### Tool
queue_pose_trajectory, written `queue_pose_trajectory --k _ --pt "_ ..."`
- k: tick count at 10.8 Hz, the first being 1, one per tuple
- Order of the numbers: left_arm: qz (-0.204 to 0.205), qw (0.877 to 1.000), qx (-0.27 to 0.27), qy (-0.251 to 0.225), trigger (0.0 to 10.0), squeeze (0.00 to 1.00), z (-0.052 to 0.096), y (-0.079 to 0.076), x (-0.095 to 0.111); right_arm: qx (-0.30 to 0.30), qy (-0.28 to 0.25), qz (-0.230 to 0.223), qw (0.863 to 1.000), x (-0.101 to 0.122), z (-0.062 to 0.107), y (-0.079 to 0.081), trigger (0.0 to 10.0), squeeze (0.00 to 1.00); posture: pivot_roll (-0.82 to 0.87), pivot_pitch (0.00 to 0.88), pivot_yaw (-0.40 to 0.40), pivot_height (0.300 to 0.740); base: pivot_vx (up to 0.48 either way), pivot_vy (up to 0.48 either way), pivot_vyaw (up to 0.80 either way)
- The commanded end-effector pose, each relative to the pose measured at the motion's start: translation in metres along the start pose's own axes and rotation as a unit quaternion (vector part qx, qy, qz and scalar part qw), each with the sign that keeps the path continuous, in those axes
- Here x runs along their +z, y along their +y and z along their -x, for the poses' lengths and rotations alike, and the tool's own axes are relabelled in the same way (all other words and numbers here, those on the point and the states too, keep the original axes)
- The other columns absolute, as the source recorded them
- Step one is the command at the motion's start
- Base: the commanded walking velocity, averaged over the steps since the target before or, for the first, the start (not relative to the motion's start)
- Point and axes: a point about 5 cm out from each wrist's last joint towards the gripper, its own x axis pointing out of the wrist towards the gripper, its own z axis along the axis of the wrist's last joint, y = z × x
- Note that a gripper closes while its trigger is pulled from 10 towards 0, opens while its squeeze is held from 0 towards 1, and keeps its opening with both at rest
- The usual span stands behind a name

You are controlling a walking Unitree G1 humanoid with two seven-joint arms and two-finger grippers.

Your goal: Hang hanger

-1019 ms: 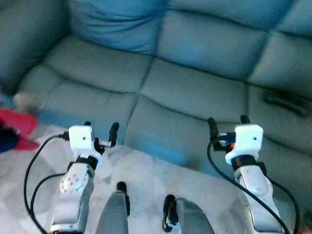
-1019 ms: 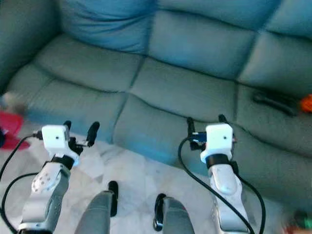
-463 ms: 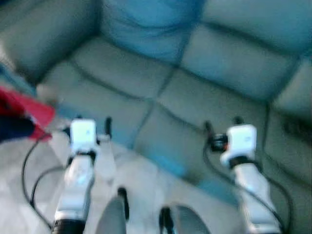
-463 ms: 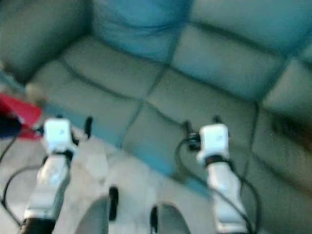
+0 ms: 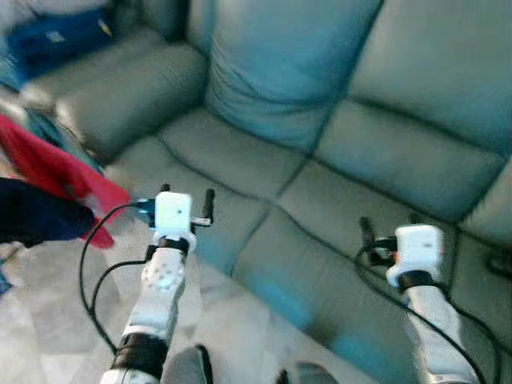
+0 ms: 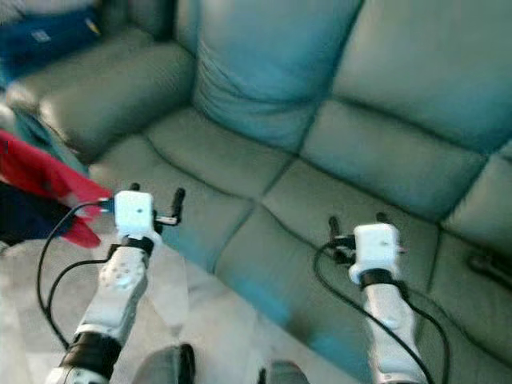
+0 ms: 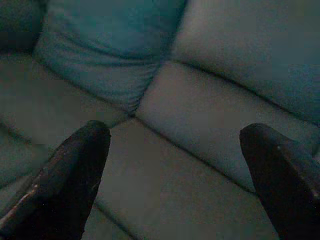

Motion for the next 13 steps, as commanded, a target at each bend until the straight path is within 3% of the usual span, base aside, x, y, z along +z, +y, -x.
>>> queue_pose_trajectory --k 1,3,5,6,8,9,11,13 --pt "0.004 1.000 -0.001 0.015 10.0 0.00 0.001 0.000 -0.006 -0.004 -0.015 -0.010 1.000 0.008 0.002 0.001 10.0 0.00 -0.15 0.047 0.005 0.740 0.000 0.000 0.00" --pt "-0.037 0.999 -0.003 0.015 10.0 0.00 -0.001 0.016 -0.008 0.011 -0.060 -0.016 0.998 0.029 0.006 0.011 10.0 0.00 -0.16 0.089 0.058 0.740 0.000 0.000 0.00" --pt "-0.054 0.998 -0.005 0.023 10.0 0.00 -0.004 0.018 -0.011 0.002 -0.033 -0.009 0.999 0.012 0.011 0.011 10.0 0.00 -0.15 0.098 0.054 0.740 0.000 0.000 0.00" --pt "-0.033 0.999 0.025 0.022 10.0 0.00 -0.002 0.021 -0.011 0.002 -0.013 -0.013 1.000 0.005 0.018 0.014 10.0 0.00 -0.14 0.105 0.030 0.740 0.000 0.000 0.51" --pt "-0.019 0.999 0.047 -0.001 10.0 0.00 -0.003 0.016 -0.001 0.064 -0.028 0.007 0.998 0.015 0.009 0.028 10.0 0.00 -0.11 0.112 0.003 0.740 0.000 0.000 0.80" --pt "-0.029 0.997 0.060 -0.028 10.0 0.00 -0.012 0.016 0.011 0.132 -0.063 0.041 0.988 0.028 -0.016 0.040 10.0 0.00 -0.09 0.091 -0.006 0.740 0.000 0.000 0.80" --pt "-0.053 0.995 0.078 -0.044 10.0 0.00 -0.019 0.024 0.019 0.132 -0.077 0.033 0.988 0.040 -0.039 0.039 10.0 0.00 -0.05 0.074 -0.001 0.740 0.000 0.000 0.80" --pt "-0.066 0.993 0.093 -0.010 10.0 0.00 -0.006 0.038 0.006 0.144 -0.051 0.006 0.988 0.028 -0.022 0.044 10.0 0.00 -0.06 0.105 0.034 0.740 0.000 0.000 0.80"
